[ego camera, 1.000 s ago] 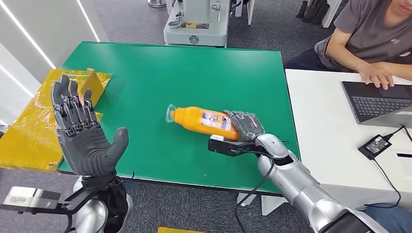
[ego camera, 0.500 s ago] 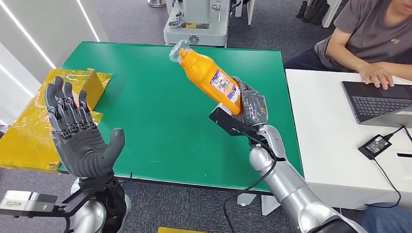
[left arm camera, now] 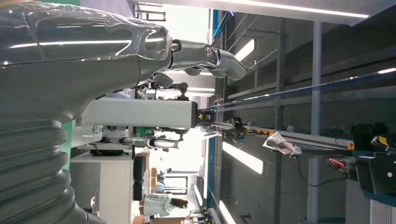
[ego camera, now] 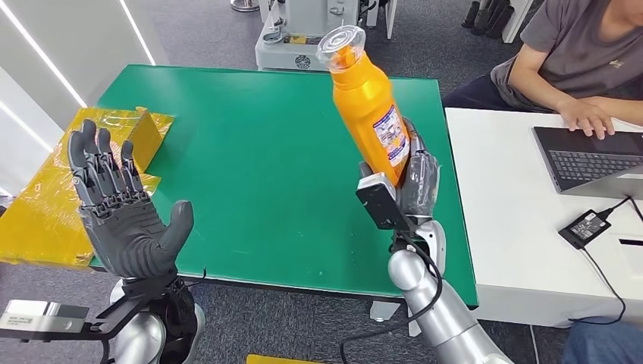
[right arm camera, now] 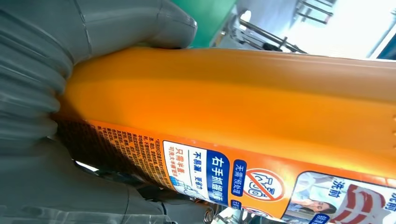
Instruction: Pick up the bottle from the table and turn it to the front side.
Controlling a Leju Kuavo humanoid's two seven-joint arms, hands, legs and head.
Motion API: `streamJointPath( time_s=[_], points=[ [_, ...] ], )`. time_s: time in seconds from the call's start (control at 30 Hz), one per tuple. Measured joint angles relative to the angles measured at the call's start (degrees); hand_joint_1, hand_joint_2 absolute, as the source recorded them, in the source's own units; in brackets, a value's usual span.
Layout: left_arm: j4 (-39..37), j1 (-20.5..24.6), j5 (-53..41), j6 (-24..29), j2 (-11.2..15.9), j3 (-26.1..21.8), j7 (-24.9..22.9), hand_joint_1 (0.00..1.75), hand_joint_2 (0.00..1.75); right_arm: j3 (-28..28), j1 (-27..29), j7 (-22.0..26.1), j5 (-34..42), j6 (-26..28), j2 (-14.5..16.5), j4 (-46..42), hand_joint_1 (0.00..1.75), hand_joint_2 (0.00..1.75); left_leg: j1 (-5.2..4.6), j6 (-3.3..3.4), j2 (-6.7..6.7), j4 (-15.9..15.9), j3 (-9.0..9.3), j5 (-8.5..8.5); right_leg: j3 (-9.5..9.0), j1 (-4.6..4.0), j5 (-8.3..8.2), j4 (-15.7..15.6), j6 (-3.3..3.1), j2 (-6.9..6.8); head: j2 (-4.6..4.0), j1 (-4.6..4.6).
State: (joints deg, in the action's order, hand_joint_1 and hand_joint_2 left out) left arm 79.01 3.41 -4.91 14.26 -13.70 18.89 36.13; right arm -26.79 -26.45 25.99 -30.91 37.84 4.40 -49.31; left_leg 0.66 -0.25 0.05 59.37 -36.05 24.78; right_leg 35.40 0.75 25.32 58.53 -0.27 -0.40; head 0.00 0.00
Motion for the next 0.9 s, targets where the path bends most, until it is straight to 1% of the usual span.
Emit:
streamJointPath(
  time_s=[0.07,0.17,0.27,0.33,0.47,0.6,0.73,0.9],
  points=[
    [-0.11,0.1,0.02,-1.24,-0.02,0.04,-0.2,0.0,1.75,0.3,1.45,1.94,1.04,0.68,0.25,-2.15,1.75,1.75,0.0,0.0,0.01,0.0,0.0,0.0,0.0,0.0,0.0,0.0,0.0,0.01,0.0,-0.01],
    [-0.69,1.09,1.02,-5.54,-0.03,0.39,-1.79,0.0,1.75,0.37,3.08,6.15,3.26,1.07,0.68,-4.94,1.75,1.75,0.0,0.0,0.01,0.0,0.0,0.0,0.01,0.0,0.0,0.0,0.0,0.01,0.0,-0.01],
    [-2.3,3.37,2.05,-9.43,-0.11,1.08,-3.77,0.0,1.75,0.29,4.04,10.32,5.24,1.2,1.27,-7.01,1.75,1.75,0.0,0.0,0.01,0.0,0.01,-0.01,0.0,0.0,-0.01,0.01,0.0,0.01,0.0,-0.01],
    [-3.88,5.27,2.76,-11.01,-0.15,1.53,-4.52,0.0,1.75,-0.03,4.63,11.92,5.7,1.15,1.62,-8.27,1.75,1.75,0.0,0.0,0.02,0.0,0.01,-0.01,0.0,0.0,-0.01,0.02,-0.01,0.02,0.0,0.0],
    [-7.16,9.1,4.58,-12.76,-0.14,2.2,-5.13,0.0,1.75,-1.68,5.47,13.37,5.49,0.34,1.97,-10.24,1.75,1.75,0.0,0.0,0.02,0.01,0.02,-0.01,0.0,0.0,-0.02,0.03,-0.02,0.02,0.0,-0.01],
    [-10.35,12.33,5.99,-13.72,-0.09,2.56,-6.06,0.0,1.75,-3.92,5.58,13.98,3.77,-1.7,2.05,-11.59,1.75,1.75,0.0,0.0,0.02,0.0,0.02,-0.02,0.01,0.0,-0.02,0.03,-0.03,0.02,0.0,-0.01],
    [-13.62,14.82,7.5,-14.6,-0.1,2.81,-7.17,0.0,1.75,-6.08,5.48,14.06,2.12,-4.96,2.05,-12.21,1.75,1.75,0.0,0.0,0.02,0.0,0.02,-0.01,0.01,0.0,-0.02,0.03,-0.03,0.02,0.0,-0.01],
    [-16.3,16.62,8.21,-15.06,-0.08,3.05,-7.81,0.0,1.75,-7.8,4.94,14.06,1.02,-9.74,2.05,-11.25,1.75,1.75,0.0,0.0,0.01,0.0,0.01,-0.01,0.01,0.0,-0.02,0.03,-0.02,0.02,0.0,0.0]
  ],
)
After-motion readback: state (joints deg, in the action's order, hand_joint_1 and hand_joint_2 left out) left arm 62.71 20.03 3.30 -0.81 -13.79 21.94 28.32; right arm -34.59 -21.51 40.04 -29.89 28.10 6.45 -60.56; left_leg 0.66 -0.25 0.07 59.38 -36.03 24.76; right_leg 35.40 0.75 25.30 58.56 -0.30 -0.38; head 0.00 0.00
